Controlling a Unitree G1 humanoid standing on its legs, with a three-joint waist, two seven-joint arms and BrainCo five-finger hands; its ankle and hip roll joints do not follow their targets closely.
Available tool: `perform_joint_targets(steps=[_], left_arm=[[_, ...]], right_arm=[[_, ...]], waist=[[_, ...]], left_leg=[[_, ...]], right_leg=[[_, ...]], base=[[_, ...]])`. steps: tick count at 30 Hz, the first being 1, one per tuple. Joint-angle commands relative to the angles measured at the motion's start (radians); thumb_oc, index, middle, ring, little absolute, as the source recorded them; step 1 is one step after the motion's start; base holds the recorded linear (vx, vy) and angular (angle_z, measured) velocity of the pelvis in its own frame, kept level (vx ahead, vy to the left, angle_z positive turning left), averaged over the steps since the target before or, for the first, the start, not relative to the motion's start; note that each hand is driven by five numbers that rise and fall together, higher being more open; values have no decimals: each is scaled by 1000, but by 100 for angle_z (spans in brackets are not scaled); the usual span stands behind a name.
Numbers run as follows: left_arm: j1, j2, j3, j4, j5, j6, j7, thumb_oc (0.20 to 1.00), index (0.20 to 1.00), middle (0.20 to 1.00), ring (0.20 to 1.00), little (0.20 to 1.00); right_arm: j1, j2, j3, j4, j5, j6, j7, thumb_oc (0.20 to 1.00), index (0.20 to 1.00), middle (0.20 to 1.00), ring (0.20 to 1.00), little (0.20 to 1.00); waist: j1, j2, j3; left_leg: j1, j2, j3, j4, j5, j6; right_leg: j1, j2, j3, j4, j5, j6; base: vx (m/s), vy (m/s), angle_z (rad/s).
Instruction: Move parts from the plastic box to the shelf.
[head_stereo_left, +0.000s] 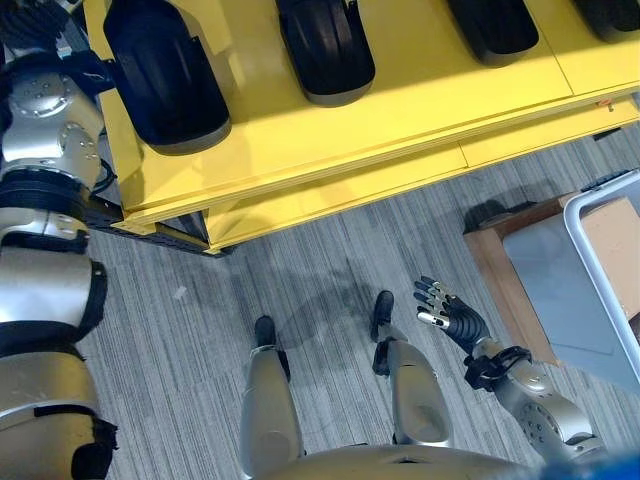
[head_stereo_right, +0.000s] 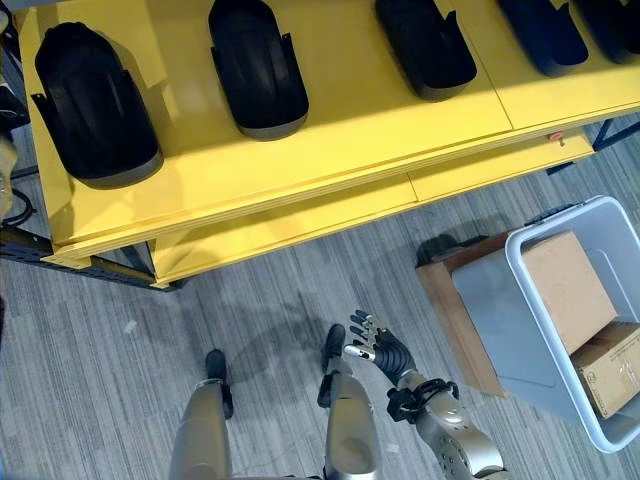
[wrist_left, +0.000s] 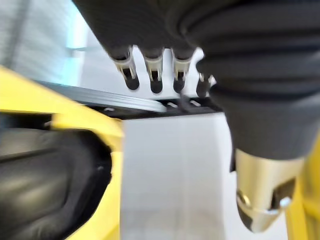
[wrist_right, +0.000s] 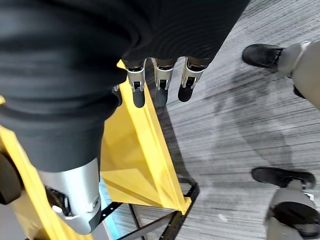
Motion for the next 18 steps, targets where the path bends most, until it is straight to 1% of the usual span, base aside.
perform_joint_targets(steps=[1,3,4,5,6,7,8,9,10,12,13,14,15,16,18], left_arm=[[-49,78,-21,-105,199,-36,-11,1000,1000,1000,1000,1000],[13,104,-16,-220,265,-45,-20,1000,1000,1000,1000,1000],[106,144,5,-359,354,-56,-28,1000,1000,1000,1000,1000],[121,145,19,-367,357,-54,-26,1000,1000,1000,1000,1000],[185,151,54,-422,402,-48,-27,1000,1000,1000,1000,1000],[326,137,133,-530,439,-66,-40,1000,1000,1000,1000,1000],[397,124,179,-593,487,-60,-42,1000,1000,1000,1000,1000],[549,72,271,-698,497,-74,-63,1000,1000,1000,1000,1000],[563,71,283,-705,498,-72,-63,1000,1000,1000,1000,1000],[654,35,319,-800,628,-53,-76,1000,1000,1000,1000,1000],[701,-6,345,-846,636,-59,-86,1000,1000,1000,1000,1000],[752,-48,361,-896,629,-64,-111,1000,1000,1000,1000,1000],[784,-81,374,-922,666,-59,-112,1000,1000,1000,1000,1000],[798,-106,369,-931,744,-45,-105,1000,1000,1000,1000,1000],[828,-167,354,-955,791,-39,-120,1000,1000,1000,1000,1000]], right_arm=[[23,-54,-59,-16,8,-24,28,1000,1000,1000,1000,1000],[29,-47,-70,-15,4,-25,39,1000,1000,1000,1000,1000],[37,-34,-83,-5,-2,-29,51,1000,1000,1000,1000,1000],[38,-37,-81,-5,-2,-29,51,1000,1000,1000,1000,1000],[44,-32,-83,-2,-4,-26,54,1000,1000,1000,1000,1000],[55,-14,-95,0,-7,-27,60,1000,1000,1000,1000,1000],[59,-13,-94,3,-14,-24,60,1000,1000,1000,1000,1000],[72,1,-104,-1,-23,-21,66,1000,1000,1000,1000,1000],[73,-4,-101,-1,-23,-21,66,1000,1000,1000,1000,1000],[83,3,-107,-4,-34,-19,70,1000,1000,1000,1000,1000],[83,10,-110,-9,-37,-19,70,1000,1000,1000,1000,1000],[84,12,-117,-14,-35,-17,68,1000,1000,1000,1000,1000],[87,16,-120,-17,-38,-21,68,1000,1000,1000,1000,1000],[87,22,-119,-21,-41,-20,66,1000,1000,1000,1000,1000],[84,22,-128,-38,-42,-23,64,1000,1000,1000,1000,1000]], waist=[[17,19,-42],[24,25,-40],[35,27,-38],[32,30,-38],[35,32,-39],[50,31,-41],[51,34,-42],[58,37,-48],[55,39,-49],[59,41,-56],[62,41,-59],[62,40,-58],[64,41,-60],[65,41,-63],[64,40,-67]], left_leg=[[21,-15,46,-26,33,16],[38,-14,44,-41,41,13],[59,-12,43,-60,50,8],[61,-12,44,-61,51,8],[71,-11,43,-69,55,7],[93,-9,40,-90,63,5],[105,-9,41,-102,67,3],[127,-8,41,-119,71,2],[128,-8,42,-120,72,2],[146,-7,39,-132,76,1],[155,-8,38,-140,77,1],[152,-12,42,-144,99,9],[163,-11,43,-153,100,8],[174,-10,44,-161,101,8],[186,-10,46,-172,104,8]], right_leg=[[101,-61,17,126,-144,84],[115,-64,9,124,-147,84],[133,-66,2,116,-147,84],[134,-66,2,116,-147,84],[145,-66,-1,112,-147,83],[165,-67,-6,101,-147,84],[175,-67,-9,97,-149,84],[194,-68,-14,89,-151,84],[195,-68,-14,88,-151,84],[212,-68,-19,87,-156,82],[220,-67,-22,86,-159,82],[218,-72,-32,81,-143,73],[227,-72,-37,79,-145,72],[235,-72,-39,79,-147,72],[243,-71,-41,76,-148,72]], base=[[-4,-22,8],[2,-26,10],[3,-22,8],[4,-27,6],[19,-18,9],[0,0,0],[41,-22,2],[0,0,0],[0,0,0],[23,-18,5],[-47,-3,9],[-51,-3,11],[-49,-1,12],[26,-11,8],[16,-12,10]])
